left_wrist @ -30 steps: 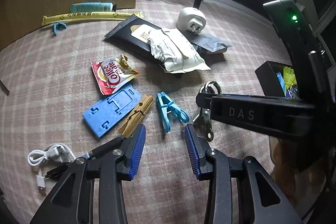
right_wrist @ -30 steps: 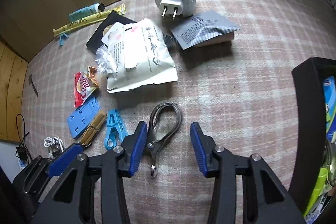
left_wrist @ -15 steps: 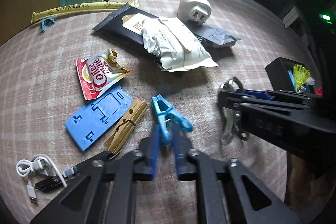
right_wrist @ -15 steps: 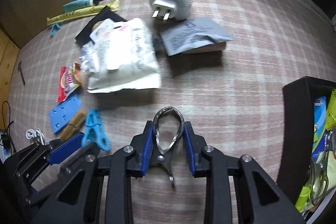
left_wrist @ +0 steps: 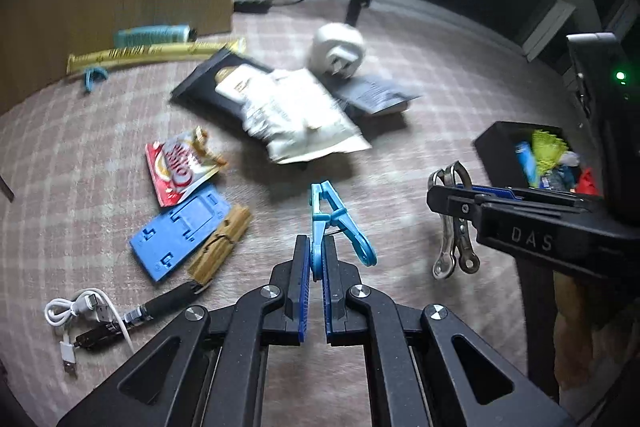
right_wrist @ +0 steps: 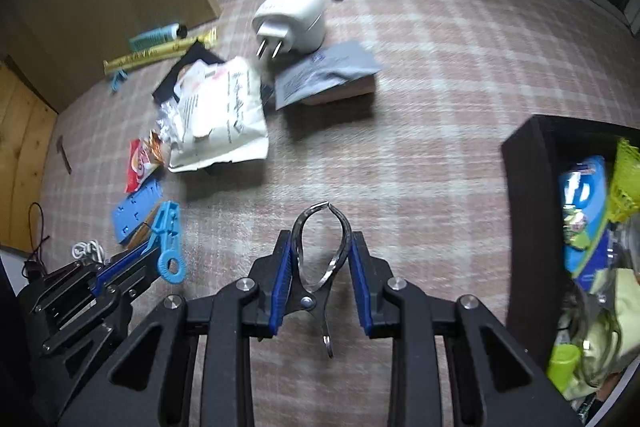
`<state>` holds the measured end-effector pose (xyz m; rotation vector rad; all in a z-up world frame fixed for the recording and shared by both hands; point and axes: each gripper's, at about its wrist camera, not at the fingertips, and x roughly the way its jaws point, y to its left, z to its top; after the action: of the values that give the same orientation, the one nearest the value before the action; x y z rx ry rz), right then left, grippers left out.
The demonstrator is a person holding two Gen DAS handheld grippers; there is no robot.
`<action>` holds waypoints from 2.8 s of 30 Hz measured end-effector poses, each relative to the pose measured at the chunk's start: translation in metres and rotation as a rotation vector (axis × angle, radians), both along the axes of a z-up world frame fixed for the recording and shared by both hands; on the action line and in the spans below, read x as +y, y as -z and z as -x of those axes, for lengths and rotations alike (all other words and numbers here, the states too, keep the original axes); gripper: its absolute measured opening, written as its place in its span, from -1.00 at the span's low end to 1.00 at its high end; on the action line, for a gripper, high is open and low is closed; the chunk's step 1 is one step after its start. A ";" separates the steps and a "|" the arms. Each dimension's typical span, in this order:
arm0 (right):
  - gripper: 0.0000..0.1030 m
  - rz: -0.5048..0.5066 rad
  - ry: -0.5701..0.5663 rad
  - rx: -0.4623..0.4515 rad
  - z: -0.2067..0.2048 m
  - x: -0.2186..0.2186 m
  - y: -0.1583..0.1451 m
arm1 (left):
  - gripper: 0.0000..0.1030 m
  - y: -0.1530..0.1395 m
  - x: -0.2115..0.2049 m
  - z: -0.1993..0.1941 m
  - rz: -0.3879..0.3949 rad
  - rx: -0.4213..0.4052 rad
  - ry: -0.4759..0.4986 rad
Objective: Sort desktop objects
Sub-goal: 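Carry the blue clothespin and silver clip to the storage box and release both, then move both tools back over the white sachet on the floor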
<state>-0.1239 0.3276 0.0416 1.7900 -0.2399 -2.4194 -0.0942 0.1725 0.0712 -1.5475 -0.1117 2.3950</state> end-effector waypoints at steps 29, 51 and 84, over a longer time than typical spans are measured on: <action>-0.47 -0.054 0.335 0.180 -0.078 0.266 -0.101 | -0.91 -0.079 0.249 -0.073 -0.106 0.109 0.389; -0.26 -0.061 0.302 0.185 -0.088 0.276 -0.106 | -0.20 -0.081 0.270 -0.088 -0.063 0.103 0.372; -0.26 0.076 -0.186 0.107 0.055 0.000 -0.066 | -0.19 -0.030 0.003 0.034 -0.020 0.068 -0.177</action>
<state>-0.1789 0.3275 0.1080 1.5715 -0.1453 -2.3339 -0.1282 0.1754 0.1010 -1.5022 -0.2677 2.5704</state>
